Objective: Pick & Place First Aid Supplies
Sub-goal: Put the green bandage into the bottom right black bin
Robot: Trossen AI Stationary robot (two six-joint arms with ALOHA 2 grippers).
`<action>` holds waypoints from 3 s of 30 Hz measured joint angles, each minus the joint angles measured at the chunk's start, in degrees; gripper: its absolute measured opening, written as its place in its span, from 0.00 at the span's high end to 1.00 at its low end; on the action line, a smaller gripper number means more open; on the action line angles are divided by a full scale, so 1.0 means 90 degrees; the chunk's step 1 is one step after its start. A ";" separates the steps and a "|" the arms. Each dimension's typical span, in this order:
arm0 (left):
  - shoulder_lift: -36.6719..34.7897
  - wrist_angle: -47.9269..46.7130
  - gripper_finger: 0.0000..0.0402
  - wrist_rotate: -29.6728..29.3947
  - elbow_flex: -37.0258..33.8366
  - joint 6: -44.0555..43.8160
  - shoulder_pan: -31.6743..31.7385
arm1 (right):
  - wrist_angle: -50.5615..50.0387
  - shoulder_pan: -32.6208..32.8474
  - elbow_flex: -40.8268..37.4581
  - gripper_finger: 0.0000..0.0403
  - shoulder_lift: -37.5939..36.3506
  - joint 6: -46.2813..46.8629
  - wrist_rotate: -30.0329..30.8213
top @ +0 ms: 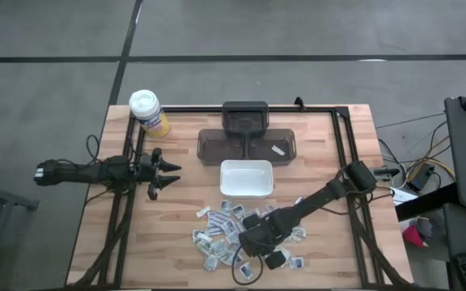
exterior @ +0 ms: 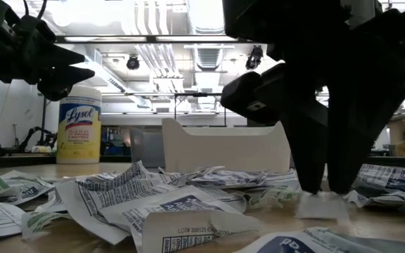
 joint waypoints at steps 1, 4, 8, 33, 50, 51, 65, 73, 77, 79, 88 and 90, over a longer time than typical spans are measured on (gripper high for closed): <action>-0.0002 0.0000 0.54 0.0002 0.0000 0.0000 -0.0002 | -0.0008 0.0001 0.0000 0.81 0.0012 0.0046 0.0000; -0.0002 -0.0002 0.54 0.0000 0.0002 0.0000 0.0000 | -0.0073 0.0000 0.0000 0.81 0.0021 0.0067 0.0001; -0.0002 -0.0005 0.54 0.0000 0.0002 0.0000 -0.0002 | -0.0293 -0.0011 -0.0007 0.81 0.0021 0.0089 0.0005; -0.0002 -0.0007 0.54 0.0000 0.0002 0.0000 -0.0002 | -0.0498 -0.0027 -0.0131 0.94 0.0004 0.0358 0.0526; -0.0002 -0.0007 0.54 -0.0002 0.0002 0.0000 -0.0002 | -0.0814 -0.0029 -0.0155 0.98 -0.0174 0.0348 0.0478; -0.0002 -0.0007 0.54 -0.0002 0.0002 0.0000 0.0000 | -0.0841 -0.0029 -0.0155 0.98 -0.0192 0.0348 0.0477; -0.0002 -0.0007 0.54 -0.0002 0.0002 0.0000 -0.0002 | -0.0983 -0.0135 -0.0155 0.98 -0.0361 0.0370 0.0450; 0.0019 -0.0005 0.54 -0.0005 0.0000 0.0000 -0.0002 | -0.1061 -0.0456 -0.0151 0.98 -0.1187 0.0309 -0.0194; 0.0021 -0.0002 0.54 -0.0005 0.0000 0.0002 -0.0002 | -0.1066 -0.0710 -0.0161 0.98 -0.1714 0.0295 -0.0923; 0.0022 -0.0002 0.54 -0.0004 0.0000 0.0010 0.0000 | -0.1060 -0.0847 -0.0167 0.98 -0.1961 0.0293 -0.1228; 0.0041 0.0000 0.54 -0.0004 0.0000 0.0027 -0.0001 | -0.0996 -0.1519 -0.0197 0.98 -0.2902 0.0445 -0.0643; 0.0044 0.0000 0.54 -0.0004 0.0000 0.0027 0.0000 | -0.1042 -0.1633 -0.0199 0.98 -0.3096 0.0436 0.0251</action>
